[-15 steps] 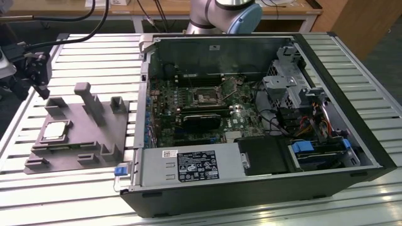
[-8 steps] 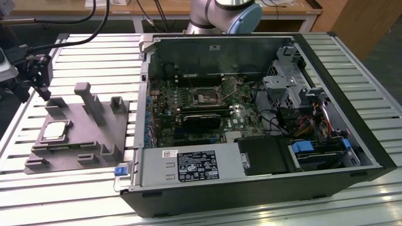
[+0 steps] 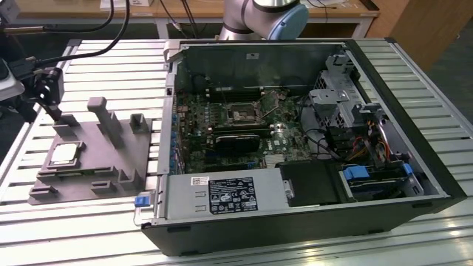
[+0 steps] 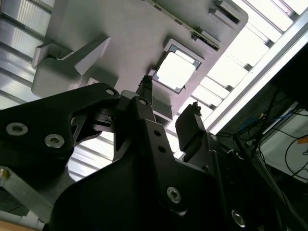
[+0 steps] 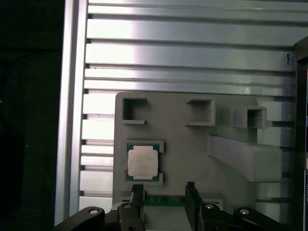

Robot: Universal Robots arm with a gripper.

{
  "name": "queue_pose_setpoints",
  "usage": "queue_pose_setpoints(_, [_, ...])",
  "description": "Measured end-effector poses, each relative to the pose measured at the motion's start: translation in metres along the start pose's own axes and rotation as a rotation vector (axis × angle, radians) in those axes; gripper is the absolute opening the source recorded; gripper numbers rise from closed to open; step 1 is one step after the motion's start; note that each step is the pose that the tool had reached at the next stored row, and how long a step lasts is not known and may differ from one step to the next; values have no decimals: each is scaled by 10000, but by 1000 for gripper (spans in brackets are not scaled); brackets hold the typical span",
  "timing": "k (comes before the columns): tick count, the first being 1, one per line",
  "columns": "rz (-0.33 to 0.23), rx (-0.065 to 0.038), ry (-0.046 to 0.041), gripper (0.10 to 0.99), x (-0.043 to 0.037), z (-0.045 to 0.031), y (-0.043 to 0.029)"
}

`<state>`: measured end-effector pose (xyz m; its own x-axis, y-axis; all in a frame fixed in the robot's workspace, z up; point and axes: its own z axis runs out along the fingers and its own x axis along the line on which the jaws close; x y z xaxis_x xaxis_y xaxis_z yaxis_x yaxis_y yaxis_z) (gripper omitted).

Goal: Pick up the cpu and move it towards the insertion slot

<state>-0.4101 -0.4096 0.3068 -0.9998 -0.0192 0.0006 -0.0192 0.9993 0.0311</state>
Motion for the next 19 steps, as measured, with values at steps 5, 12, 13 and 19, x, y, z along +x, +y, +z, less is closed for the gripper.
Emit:
queue_pose_setpoints(5, [0, 0, 0, 475, 1, 40, -1])
queue_pose_setpoints(12, [0, -1, -1, 475, 1, 97, -3])
queue_pose_setpoints(13, [0, -1, -1, 475, 1, 104, -3])
queue_pose_setpoints(19, [1, 0, -1, 475, 1, 142, -4])
